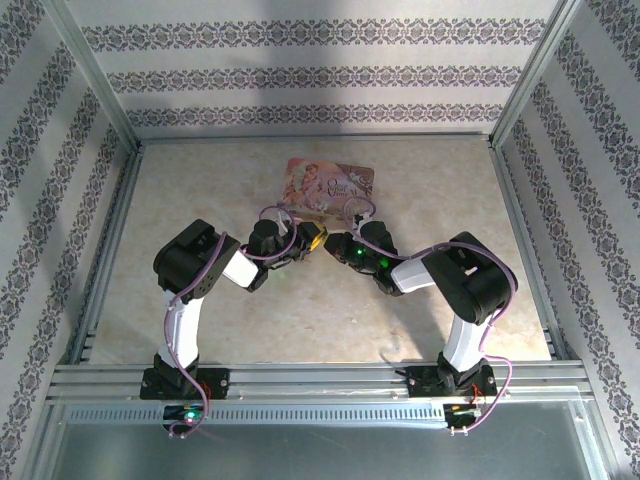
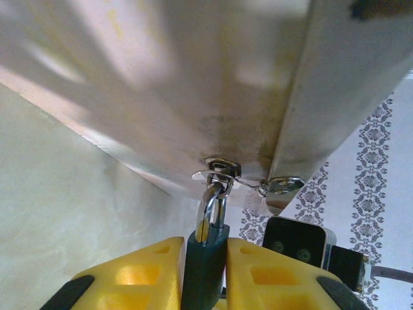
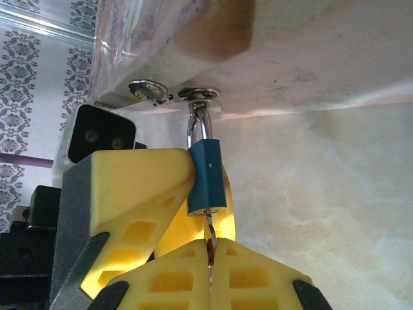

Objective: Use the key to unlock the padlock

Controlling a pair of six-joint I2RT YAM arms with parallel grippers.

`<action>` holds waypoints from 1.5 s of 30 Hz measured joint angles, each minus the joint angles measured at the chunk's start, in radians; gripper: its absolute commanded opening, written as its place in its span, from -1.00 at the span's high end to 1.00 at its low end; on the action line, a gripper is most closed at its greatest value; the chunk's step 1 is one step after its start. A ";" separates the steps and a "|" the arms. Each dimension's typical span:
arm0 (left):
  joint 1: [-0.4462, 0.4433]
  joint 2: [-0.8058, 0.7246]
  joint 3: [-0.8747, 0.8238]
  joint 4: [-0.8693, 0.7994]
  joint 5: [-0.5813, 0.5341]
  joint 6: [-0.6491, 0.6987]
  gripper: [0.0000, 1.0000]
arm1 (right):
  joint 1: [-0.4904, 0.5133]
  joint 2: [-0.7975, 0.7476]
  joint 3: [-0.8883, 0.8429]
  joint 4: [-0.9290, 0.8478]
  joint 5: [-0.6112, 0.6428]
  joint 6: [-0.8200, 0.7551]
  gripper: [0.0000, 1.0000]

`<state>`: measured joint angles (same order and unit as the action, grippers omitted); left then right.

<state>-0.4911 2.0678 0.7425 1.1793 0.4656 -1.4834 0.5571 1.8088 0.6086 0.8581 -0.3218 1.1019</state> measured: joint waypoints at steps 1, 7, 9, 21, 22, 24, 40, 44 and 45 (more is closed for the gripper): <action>0.000 0.000 0.000 0.000 -0.001 0.000 0.66 | -0.002 0.000 0.000 0.001 -0.001 0.000 1.00; 0.000 0.000 0.000 0.009 -0.006 -0.003 0.84 | -0.012 -0.011 0.000 0.002 -0.008 0.003 0.91; 0.000 0.000 0.000 0.011 -0.006 -0.003 0.86 | -0.014 -0.015 0.000 -0.002 -0.011 0.004 0.82; -0.005 -0.028 -0.011 -0.022 -0.027 -0.003 0.88 | -0.048 -0.131 -0.074 -0.019 -0.023 -0.019 0.45; -0.005 -0.033 -0.013 -0.028 -0.029 -0.002 0.89 | -0.056 -0.153 -0.084 -0.027 -0.021 -0.032 0.43; -0.005 -0.040 -0.016 -0.039 -0.031 -0.003 0.89 | -0.070 -0.203 -0.103 -0.058 -0.016 -0.061 0.39; -0.019 -0.171 -0.105 -0.151 -0.058 -0.013 0.98 | -0.081 -0.753 -0.073 -0.566 0.164 -0.702 -0.29; -0.030 -0.207 -0.125 -0.186 -0.078 -0.021 0.98 | -0.052 -0.807 -0.073 -0.603 0.176 -0.889 -0.37; -0.033 -0.219 -0.126 -0.205 -0.083 -0.023 1.00 | -0.041 -0.819 -0.073 -0.608 0.176 -0.945 -0.42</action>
<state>-0.5243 1.8492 0.6167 0.9745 0.3824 -1.5063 0.5163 0.9894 0.5354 0.2497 -0.1459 0.1570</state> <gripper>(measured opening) 0.081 0.677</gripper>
